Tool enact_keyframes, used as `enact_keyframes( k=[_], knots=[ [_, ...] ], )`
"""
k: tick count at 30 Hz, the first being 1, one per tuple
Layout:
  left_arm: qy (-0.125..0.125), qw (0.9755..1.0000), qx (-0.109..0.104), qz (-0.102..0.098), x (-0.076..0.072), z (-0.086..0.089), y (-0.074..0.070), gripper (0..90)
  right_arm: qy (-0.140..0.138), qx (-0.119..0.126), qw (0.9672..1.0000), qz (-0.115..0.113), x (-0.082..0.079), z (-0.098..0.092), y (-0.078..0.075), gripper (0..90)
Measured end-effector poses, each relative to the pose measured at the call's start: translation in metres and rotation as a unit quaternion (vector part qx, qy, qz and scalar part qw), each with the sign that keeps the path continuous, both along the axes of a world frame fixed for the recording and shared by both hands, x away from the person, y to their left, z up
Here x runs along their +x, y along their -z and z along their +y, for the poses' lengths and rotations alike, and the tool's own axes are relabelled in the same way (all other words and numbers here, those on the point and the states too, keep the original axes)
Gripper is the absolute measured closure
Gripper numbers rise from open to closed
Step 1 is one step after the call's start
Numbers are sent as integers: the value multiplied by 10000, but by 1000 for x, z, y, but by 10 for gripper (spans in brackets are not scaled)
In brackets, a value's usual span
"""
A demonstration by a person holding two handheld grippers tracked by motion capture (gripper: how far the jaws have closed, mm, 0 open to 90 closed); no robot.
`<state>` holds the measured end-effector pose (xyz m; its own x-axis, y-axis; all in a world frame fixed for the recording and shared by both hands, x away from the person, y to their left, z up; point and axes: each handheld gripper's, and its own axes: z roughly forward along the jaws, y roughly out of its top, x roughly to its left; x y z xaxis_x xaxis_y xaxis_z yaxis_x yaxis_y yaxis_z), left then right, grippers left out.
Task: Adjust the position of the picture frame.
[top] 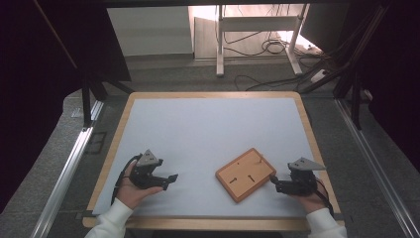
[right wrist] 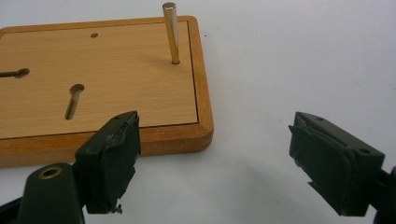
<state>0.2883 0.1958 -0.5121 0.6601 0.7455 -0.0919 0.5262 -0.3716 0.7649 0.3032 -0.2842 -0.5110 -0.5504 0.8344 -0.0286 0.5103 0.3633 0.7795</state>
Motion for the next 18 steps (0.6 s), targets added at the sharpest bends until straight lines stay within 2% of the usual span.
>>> enact_keyframes(
  k=[1, 5, 10, 18],
  knots=[
    [-2, 10000, 6, -48, 0, 0, 0, 170, 43, 110, 9999, 52, 1, -1, -1, 159],
    [-83, 9999, 32, -103, 0, 1, 1, 182, 81, 83, 9999, 67, 2, -2, 0, 158],
    [-135, 9997, 187, 2, 2, 2, 6, 194, 134, 9, 9998, 118, 1, -2, -4, 183],
    [-115, 9999, 101, -42, 0, 4, 2, 204, 127, -67, 9998, 151, 0, 2, -4, 193]
  ],
)
